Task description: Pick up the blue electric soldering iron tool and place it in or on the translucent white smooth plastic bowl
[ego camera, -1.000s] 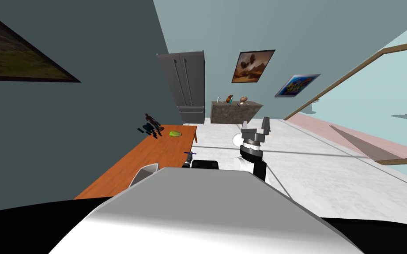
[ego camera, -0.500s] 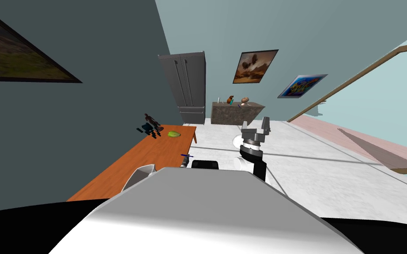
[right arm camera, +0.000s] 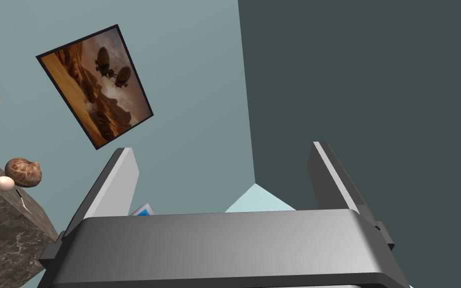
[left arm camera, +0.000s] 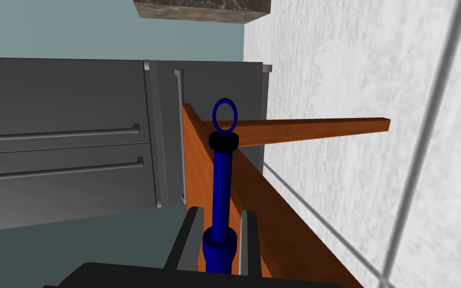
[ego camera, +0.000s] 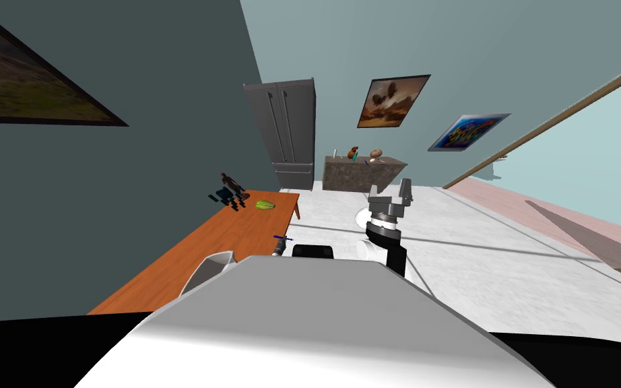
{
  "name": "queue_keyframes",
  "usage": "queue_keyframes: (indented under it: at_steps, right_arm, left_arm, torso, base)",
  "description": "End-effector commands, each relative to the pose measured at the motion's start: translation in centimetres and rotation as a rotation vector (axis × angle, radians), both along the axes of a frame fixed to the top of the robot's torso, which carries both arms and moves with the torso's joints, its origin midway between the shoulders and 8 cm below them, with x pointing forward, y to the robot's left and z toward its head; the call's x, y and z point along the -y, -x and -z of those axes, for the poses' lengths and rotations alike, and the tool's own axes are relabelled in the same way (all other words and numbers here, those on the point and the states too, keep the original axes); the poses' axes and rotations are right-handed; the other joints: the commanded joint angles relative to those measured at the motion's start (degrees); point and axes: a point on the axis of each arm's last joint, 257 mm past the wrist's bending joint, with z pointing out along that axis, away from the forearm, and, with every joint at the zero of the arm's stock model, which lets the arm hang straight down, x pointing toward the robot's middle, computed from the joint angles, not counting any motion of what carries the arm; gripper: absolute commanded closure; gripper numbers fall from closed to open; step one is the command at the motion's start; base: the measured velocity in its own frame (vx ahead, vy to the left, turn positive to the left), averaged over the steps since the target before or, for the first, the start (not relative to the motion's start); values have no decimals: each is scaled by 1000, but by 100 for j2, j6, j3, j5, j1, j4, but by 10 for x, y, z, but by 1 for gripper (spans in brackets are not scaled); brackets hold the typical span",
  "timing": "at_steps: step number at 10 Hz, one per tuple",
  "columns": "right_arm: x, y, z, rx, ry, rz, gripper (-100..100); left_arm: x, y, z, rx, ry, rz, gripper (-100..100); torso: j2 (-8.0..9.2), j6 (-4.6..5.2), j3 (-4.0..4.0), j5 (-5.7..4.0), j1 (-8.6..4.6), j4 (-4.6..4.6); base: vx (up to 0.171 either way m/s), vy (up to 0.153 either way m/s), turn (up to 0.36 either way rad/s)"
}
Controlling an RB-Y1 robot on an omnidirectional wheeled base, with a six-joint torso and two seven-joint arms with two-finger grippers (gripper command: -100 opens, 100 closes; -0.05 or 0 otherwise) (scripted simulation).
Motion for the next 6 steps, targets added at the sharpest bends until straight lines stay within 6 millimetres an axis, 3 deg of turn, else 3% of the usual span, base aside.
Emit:
queue_keyframes:
  at_steps: [1, 3, 5, 6]
  right_arm:
    - [0, 0, 0, 0, 0, 0, 0]
    - [0, 0, 0, 0, 0, 0, 0]
    - [0, 0, 0, 0, 0, 0, 0]
    - [0, 0, 0, 0, 0, 0, 0]
  left_arm:
    - [3, -17, -11, 48, 8, 9, 100]
    - [0, -8, -8, 42, 7, 9, 100]
    - [-6, 13, 9, -19, -3, 0, 100]
    - [-16, 23, 8, -22, -2, 11, 100]
  torso:
    - [0, 0, 0, 0, 0, 0]
    - [19, -6, 9, 4, 29, 1]
    - [28, -11, 11, 7, 43, -4]
    - [28, -12, 11, 8, 44, -5]
  base:
    - [13, -45, -35]
    - [-4, 1, -10]
    - [-4, 10, 3]
    - [23, -44, 49]
